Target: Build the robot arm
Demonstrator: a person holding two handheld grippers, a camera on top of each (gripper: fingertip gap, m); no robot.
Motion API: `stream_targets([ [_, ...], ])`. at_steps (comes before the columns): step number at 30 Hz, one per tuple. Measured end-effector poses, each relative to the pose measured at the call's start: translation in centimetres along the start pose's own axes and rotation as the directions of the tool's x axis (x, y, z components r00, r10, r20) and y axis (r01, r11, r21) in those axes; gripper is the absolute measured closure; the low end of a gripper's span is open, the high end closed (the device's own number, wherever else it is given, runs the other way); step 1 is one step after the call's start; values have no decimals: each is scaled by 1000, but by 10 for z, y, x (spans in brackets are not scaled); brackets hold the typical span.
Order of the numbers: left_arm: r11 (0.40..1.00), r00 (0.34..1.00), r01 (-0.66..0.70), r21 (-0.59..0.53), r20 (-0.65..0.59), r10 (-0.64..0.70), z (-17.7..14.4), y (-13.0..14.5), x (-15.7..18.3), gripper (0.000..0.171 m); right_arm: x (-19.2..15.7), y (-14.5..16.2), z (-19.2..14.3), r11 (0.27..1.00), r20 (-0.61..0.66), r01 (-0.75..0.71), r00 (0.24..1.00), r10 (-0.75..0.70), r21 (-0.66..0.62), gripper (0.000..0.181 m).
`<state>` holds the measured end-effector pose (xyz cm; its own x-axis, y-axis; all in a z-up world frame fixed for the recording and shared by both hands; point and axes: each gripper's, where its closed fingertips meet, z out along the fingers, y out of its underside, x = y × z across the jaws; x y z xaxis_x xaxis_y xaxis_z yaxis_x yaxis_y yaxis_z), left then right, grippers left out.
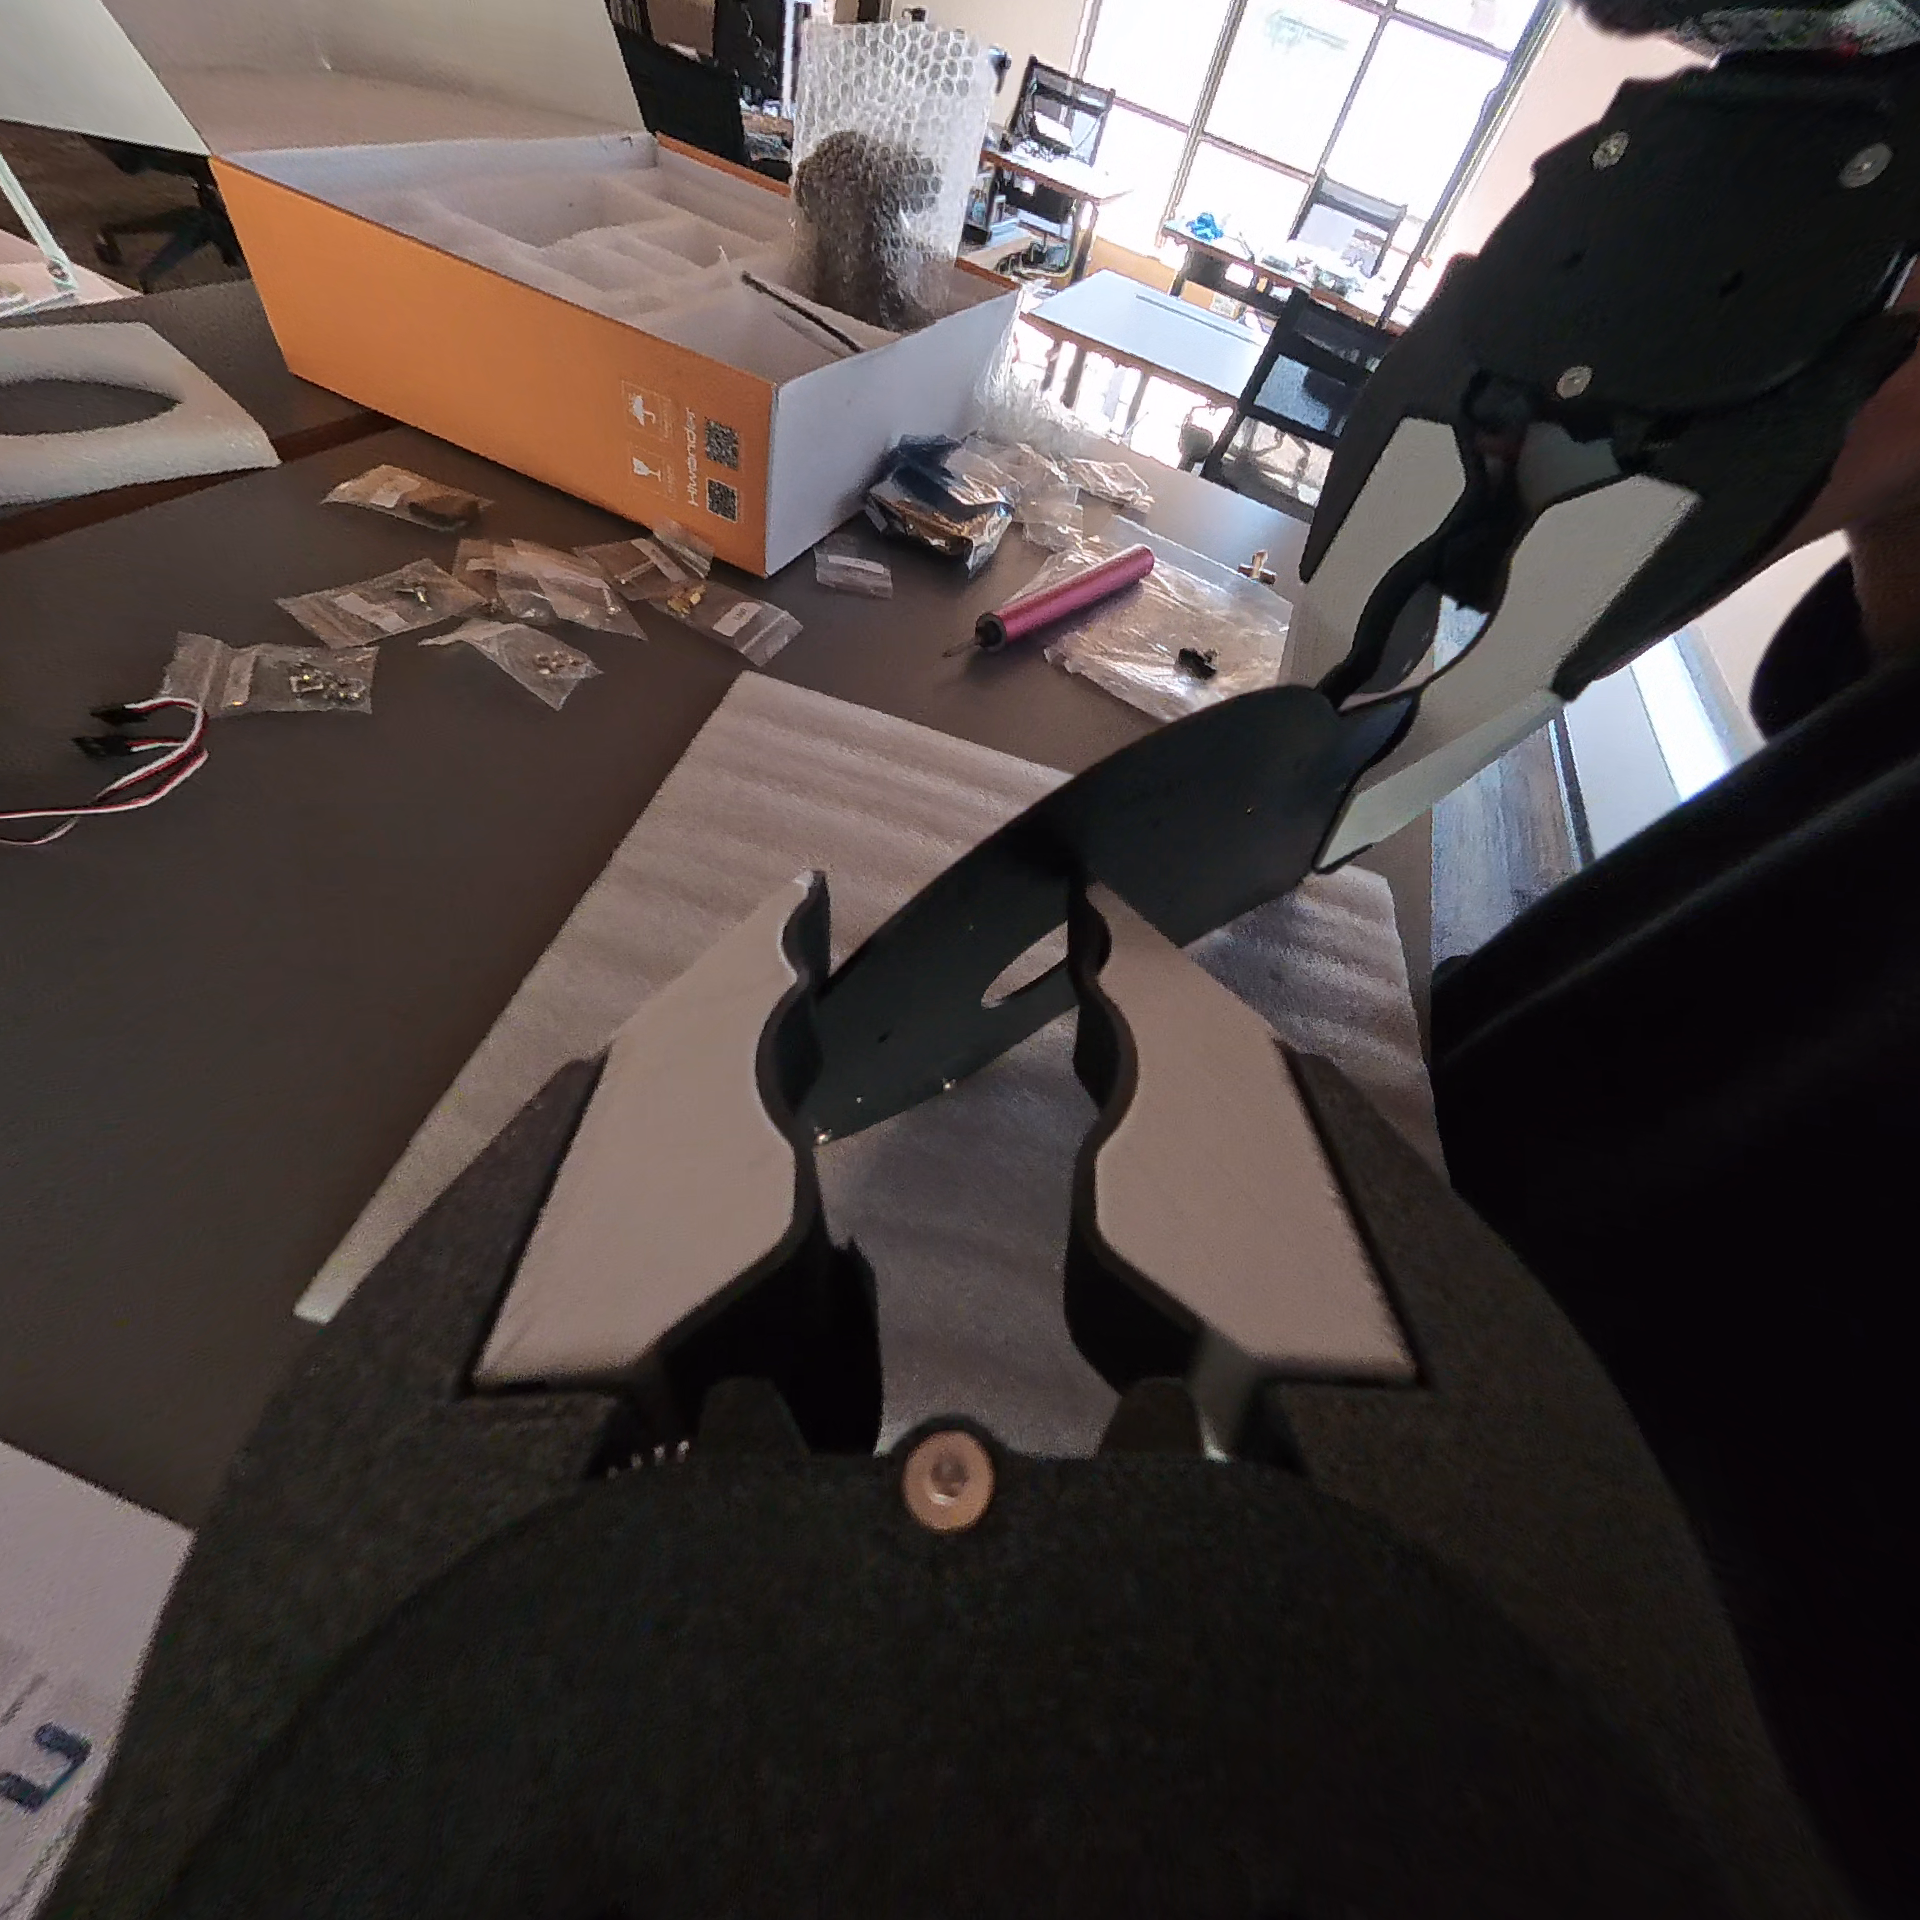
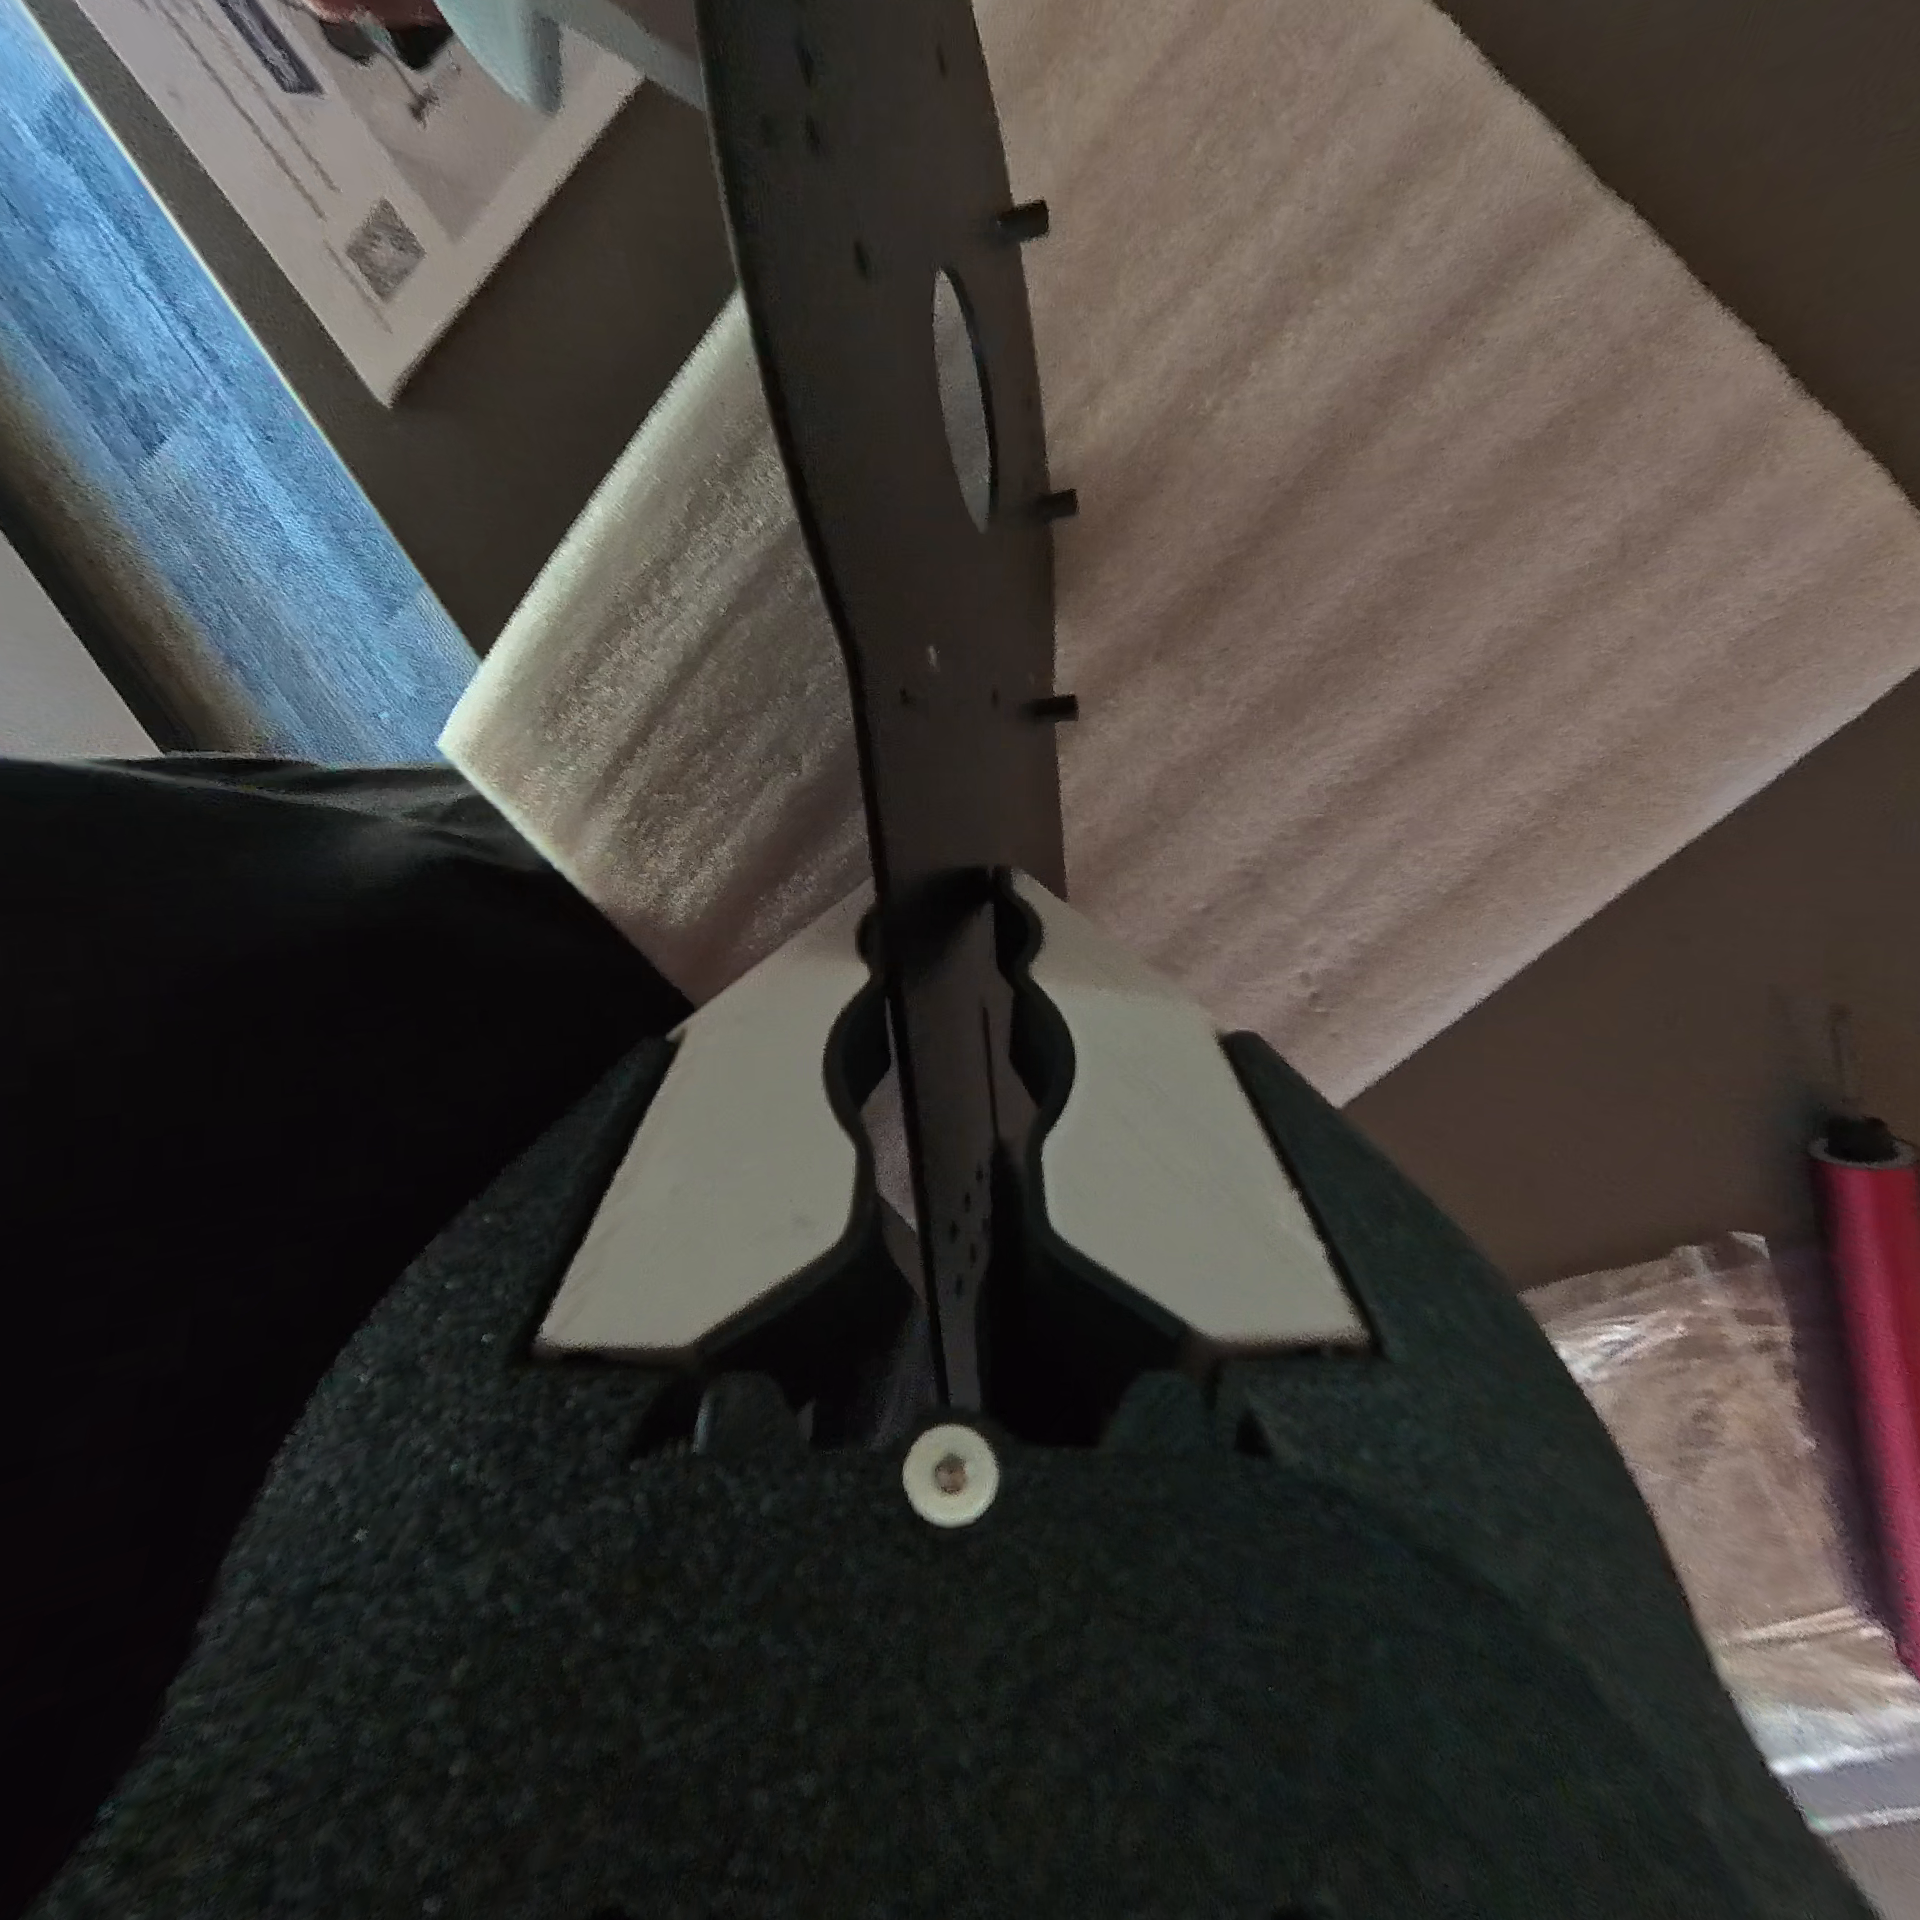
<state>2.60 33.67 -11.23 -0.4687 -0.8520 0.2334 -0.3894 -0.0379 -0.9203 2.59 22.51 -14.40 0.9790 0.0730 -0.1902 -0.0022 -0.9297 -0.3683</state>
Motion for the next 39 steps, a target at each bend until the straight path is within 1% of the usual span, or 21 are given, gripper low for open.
stream_targets([
  [3,1000,1000,0,-12,6,0,-3,3,3,127,-6,-2,1,999,45,-10,999,8,43,161],
  [6,1000,1000,7,-21,8,-7,-6,5,5,127,-13,-4,-3,996,124,-30,992,19,83,154],
  [8,1000,1000,13,-21,8,-13,-6,6,6,126,-17,-12,-11,989,186,-60,982,34,138,147],
  [11,1000,1000,18,-15,14,-17,-7,6,7,126,-17,-25,-21,965,248,-130,966,71,228,145],
  [13,1000,1000,20,-15,17,-20,-7,6,7,126,-15,-25,-23,959,257,-134,964,69,248,144],
  [14,1000,1000,18,-12,18,-18,-7,6,7,126,-12,-27,-27,951,252,-132,966,60,280,144],
  [16,1000,1000,19,-11,16,-19,-6,6,6,126,-9,-31,-48,916,295,-146,955,32,374,146],
  [17,1000,1000,22,-13,15,-22,-6,6,6,126,-2,-31,-65,882,300,-155,954,16,445,146],
  [18,1000,1000,23,-15,15,-22,-6,6,6,125,15,-26,-83,841,277,-168,961,23,514,147],
  [19,1000,1000,23,-17,14,-23,-7,6,6,125,39,-14,-100,801,235,-196,969,70,566,150],
  [20,1000,1000,25,-19,13,-25,-7,6,6,125,71,8,-113,763,177,-230,972,153,604,154],
  [22,999,1000,27,-21,13,-26,-6,6,6,125,134,72,-124,717,25,-256,948,317,649,158],
  [23,999,1000,26,-19,13,-26,-6,6,6,126,157,108,-121,718,-55,-243,930,364,652,164],
  [25,999,1000,29,-12,12,-29,-5,5,5,126,177,175,-93,794,-145,-228,919,367,564,161],
  [26,999,999,31,-9,13,-31,-4,4,4,126,184,200,-79,821,-184,-233,908,376,521,161],
  [27,999,999,33,-7,15,-33,-3,3,3,125,186,214,-68,833,-185,-242,909,375,497,161],
  [28,999,999,34,-7,17,-34,-2,2,3,126,185,219,-61,835,-163,-249,915,368,491,160],
  [29,999,999,33,-8,18,-33,-1,2,2,125,189,220,-57,837,-176,-245,912,370,490,160],
  [33,999,999,34,-23,16,-33,-1,2,2,125,196,215,-49,894,-271,-122,928,257,431,161],
  [37,999,999,37,-23,21,-36,-1,3,3,125,196,212,-38,924,-282,-58,943,175,379,167],
  [39,999,999,38,-23,25,-37,-1,2,2,125,196,213,-34,928,-278,-55,946,166,367,171],
])
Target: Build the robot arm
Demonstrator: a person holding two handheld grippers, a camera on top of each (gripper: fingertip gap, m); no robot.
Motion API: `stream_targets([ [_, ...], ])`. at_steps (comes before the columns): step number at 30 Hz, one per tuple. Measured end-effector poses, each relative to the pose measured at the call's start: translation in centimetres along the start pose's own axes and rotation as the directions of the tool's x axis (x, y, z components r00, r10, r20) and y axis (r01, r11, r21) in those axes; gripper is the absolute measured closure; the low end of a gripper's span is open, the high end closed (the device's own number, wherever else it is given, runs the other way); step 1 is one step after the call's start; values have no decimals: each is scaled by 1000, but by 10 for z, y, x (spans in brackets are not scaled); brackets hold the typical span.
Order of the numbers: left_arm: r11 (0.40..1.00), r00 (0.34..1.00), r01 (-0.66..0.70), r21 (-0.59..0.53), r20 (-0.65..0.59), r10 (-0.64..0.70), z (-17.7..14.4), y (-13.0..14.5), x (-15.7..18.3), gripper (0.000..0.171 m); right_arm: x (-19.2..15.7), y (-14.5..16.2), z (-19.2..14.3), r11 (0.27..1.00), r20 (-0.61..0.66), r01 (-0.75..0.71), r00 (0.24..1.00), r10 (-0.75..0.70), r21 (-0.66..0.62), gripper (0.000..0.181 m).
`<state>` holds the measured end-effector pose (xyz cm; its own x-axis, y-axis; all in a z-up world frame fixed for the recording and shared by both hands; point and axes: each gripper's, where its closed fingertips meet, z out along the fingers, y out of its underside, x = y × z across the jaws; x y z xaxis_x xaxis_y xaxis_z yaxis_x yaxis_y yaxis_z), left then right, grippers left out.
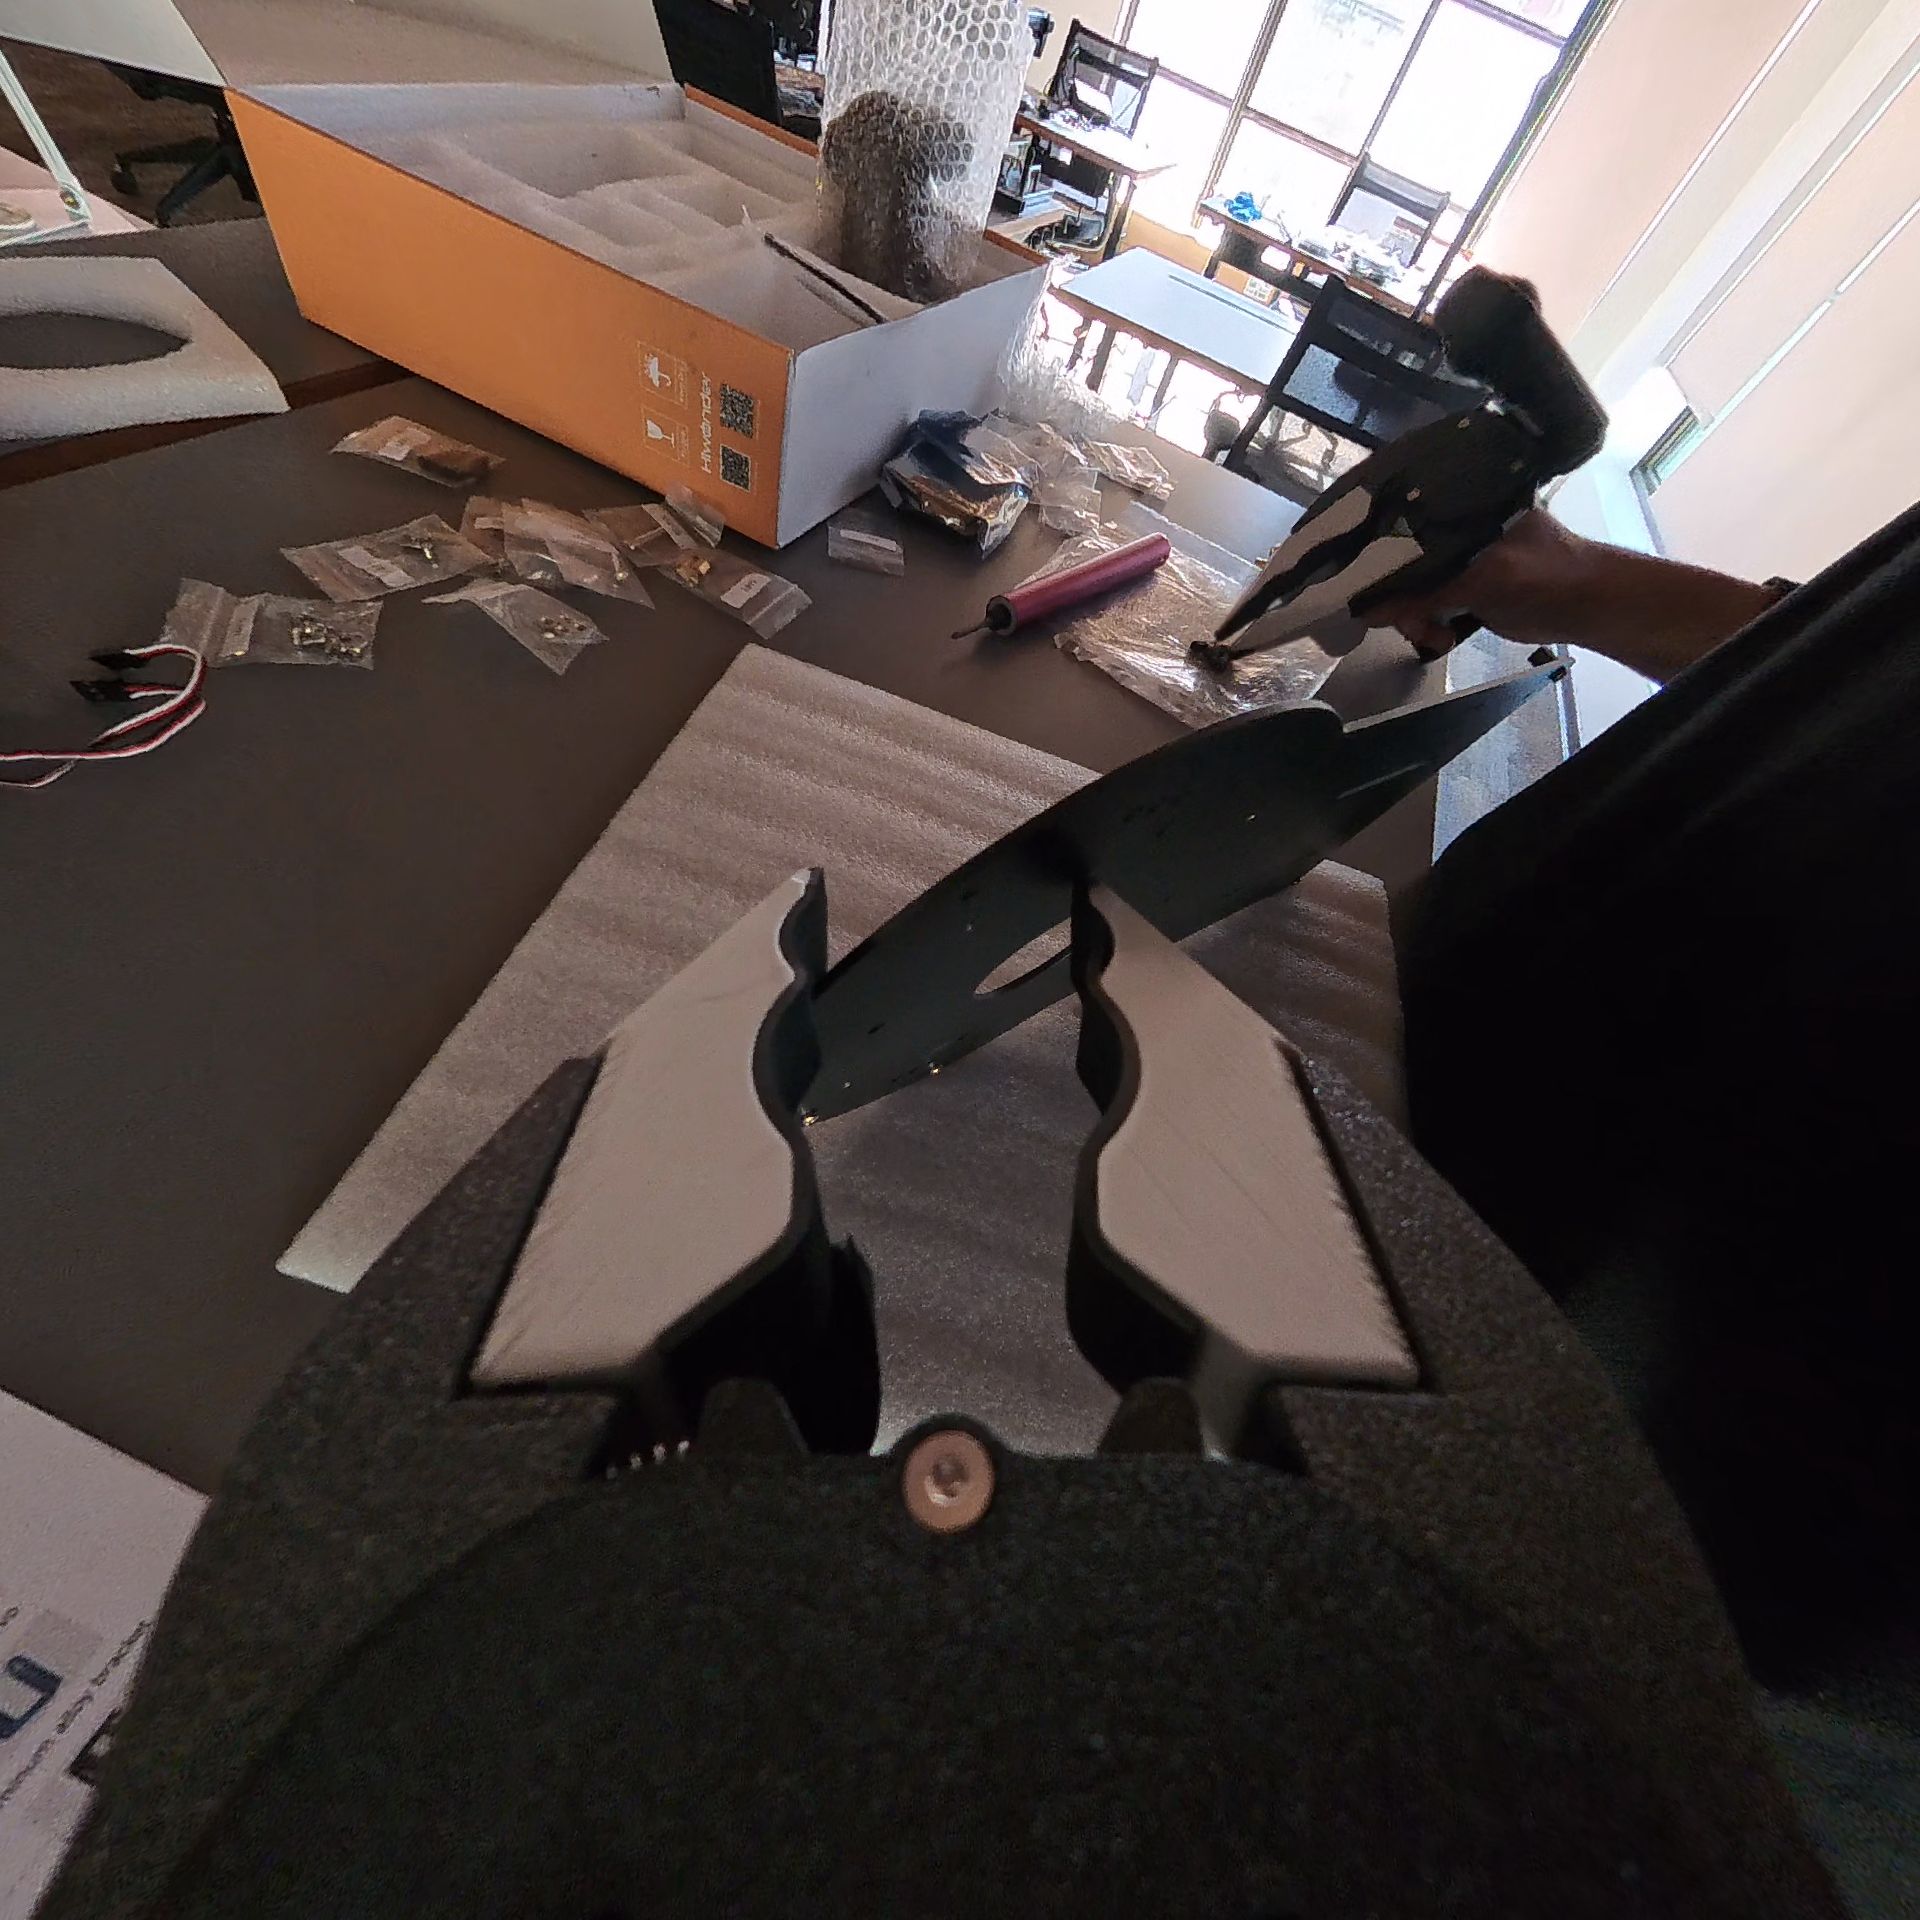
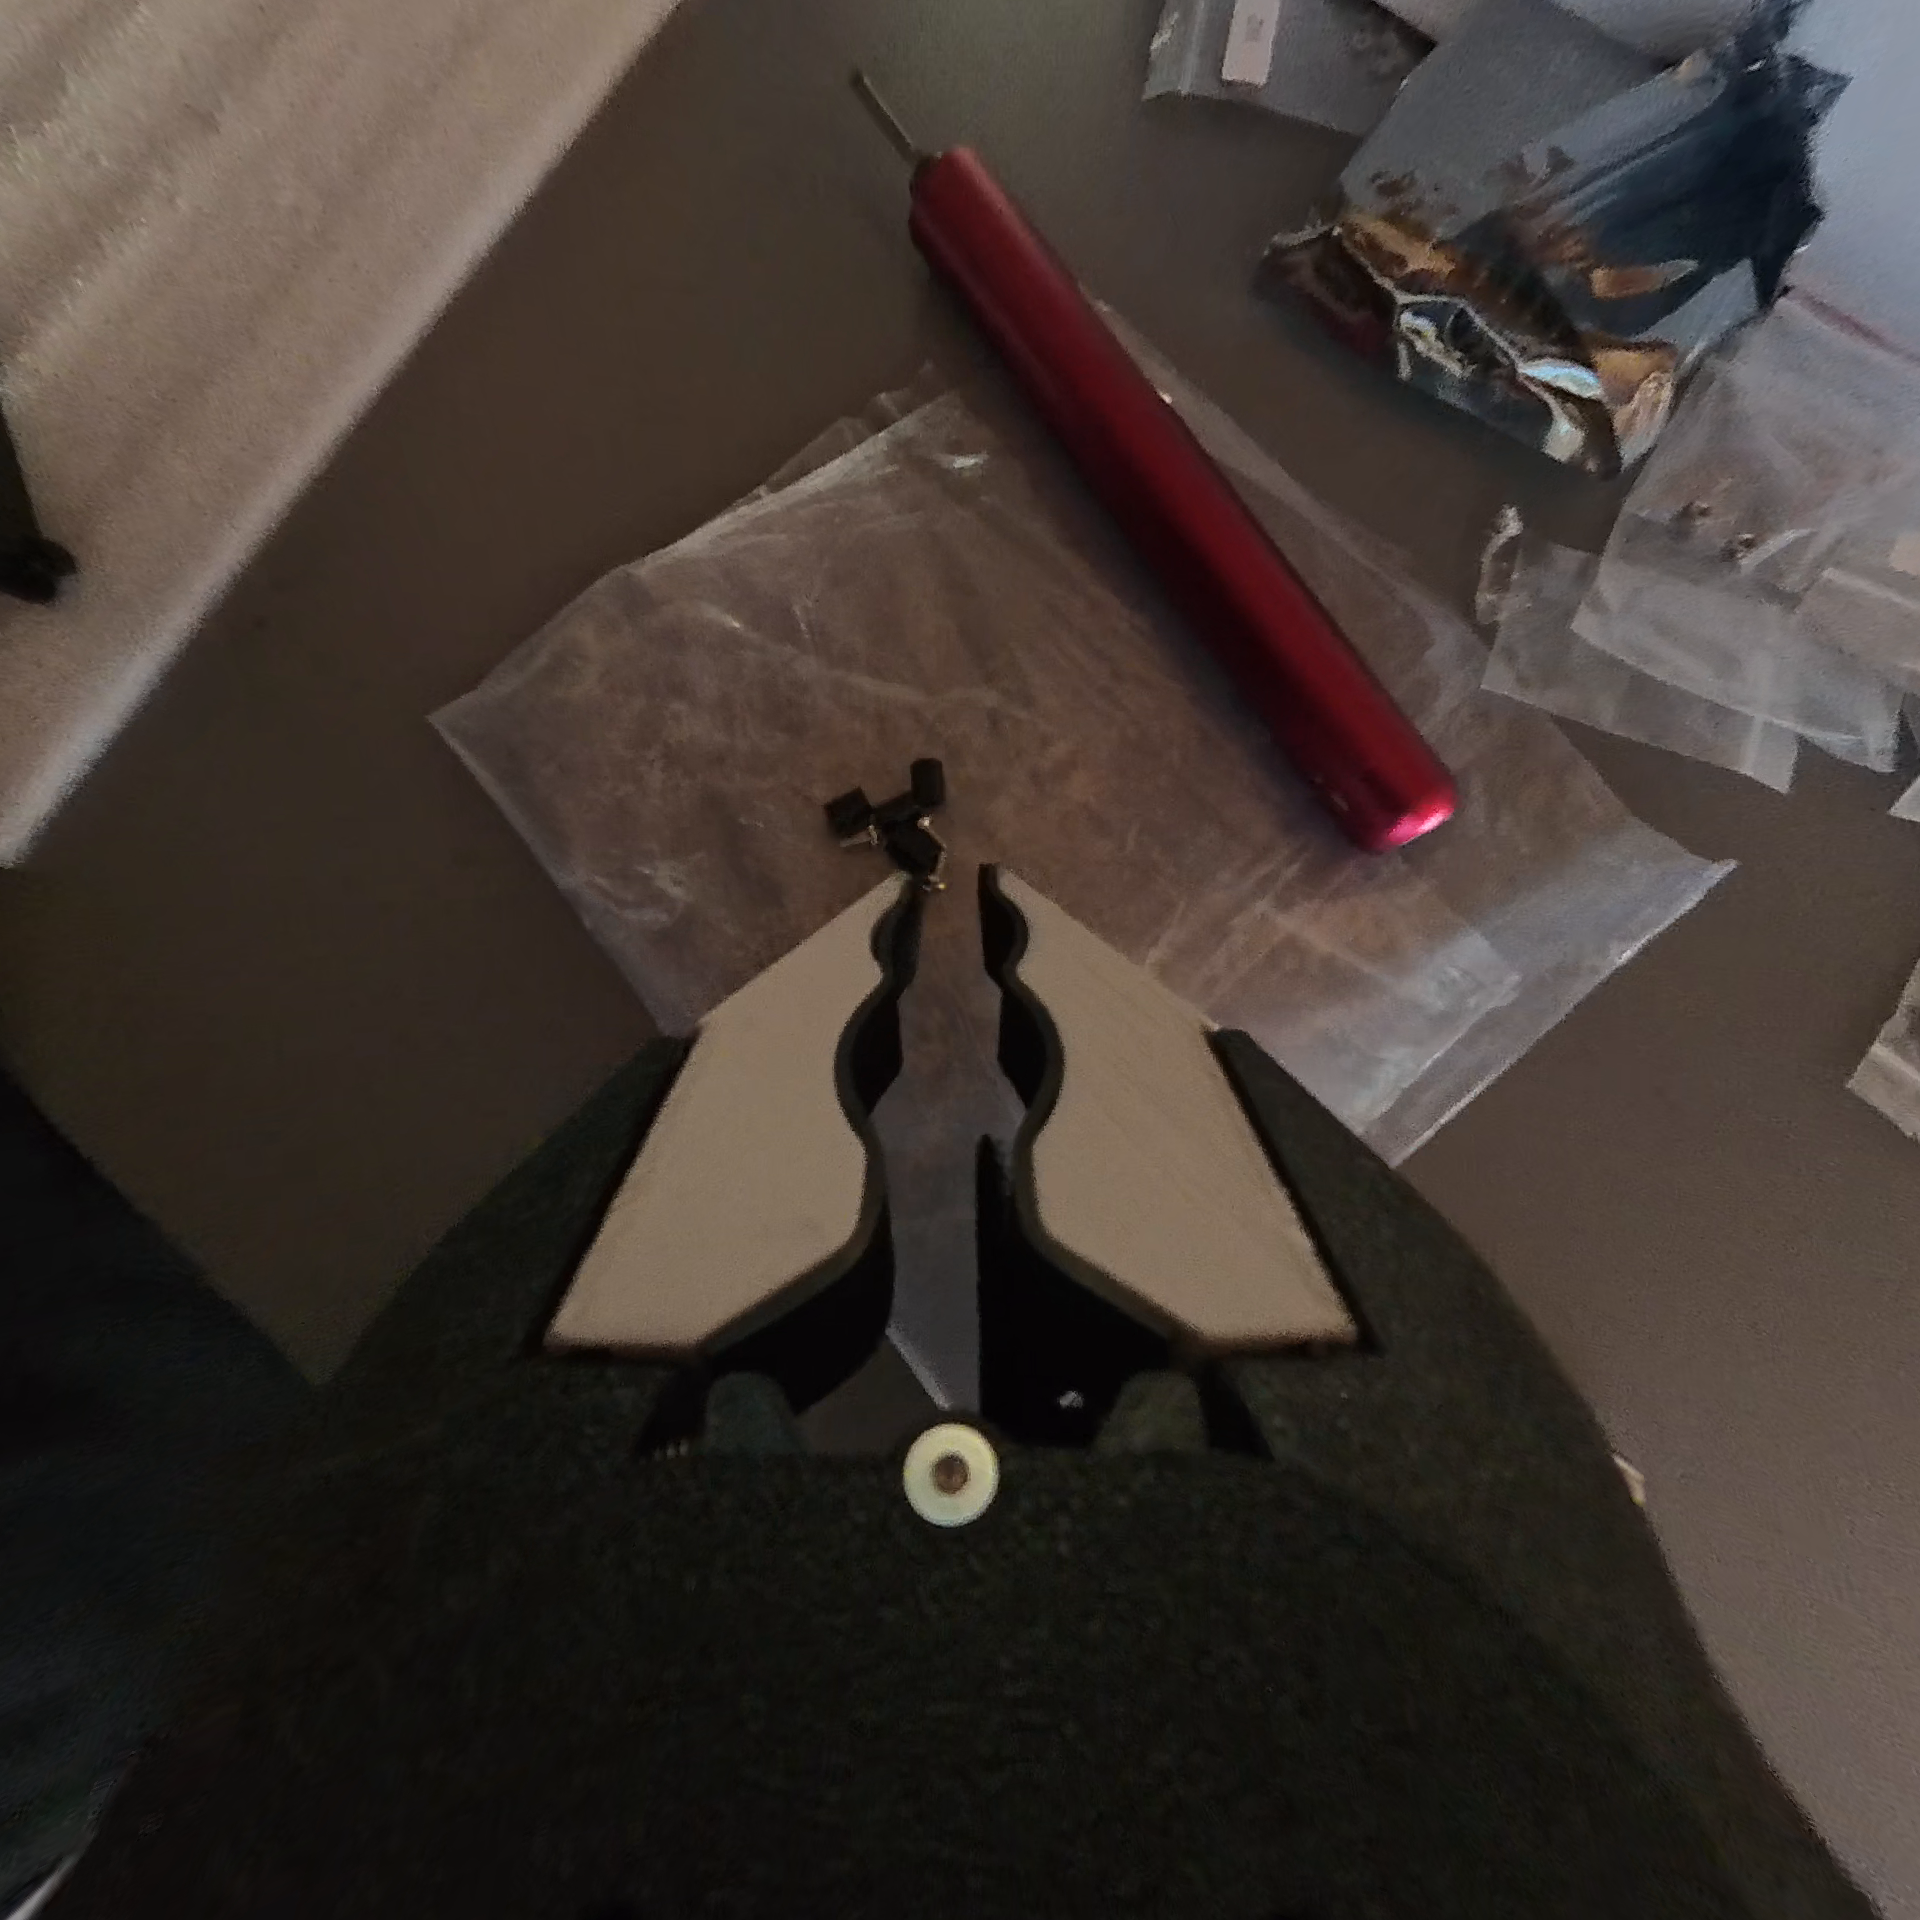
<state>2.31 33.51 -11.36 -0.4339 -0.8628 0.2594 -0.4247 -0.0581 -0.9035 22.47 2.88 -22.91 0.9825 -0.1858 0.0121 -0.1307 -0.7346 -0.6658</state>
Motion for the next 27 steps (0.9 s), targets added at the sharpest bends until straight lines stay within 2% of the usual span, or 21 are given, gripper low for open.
stream_targets([
  [5,1000,1000,0,-7,11,0,0,0,0,124,-4,0,1,1000,19,3,1000,-3,10,177],
  [12,1000,1000,4,-19,17,-4,-1,2,1,124,-2,0,-4,1000,-24,2,1000,-1,21,179],
  [19,1000,1000,19,-13,25,-19,-1,1,1,124,-5,-14,-19,993,-15,15,1000,-14,118,181],
  [24,999,1000,13,-51,21,-12,2,-1,-1,124,-17,-47,-27,980,81,23,996,-40,196,181],
  [27,998,1000,-1,-67,12,2,4,-2,-2,126,-43,-106,-59,943,115,90,984,-133,319,181],
])
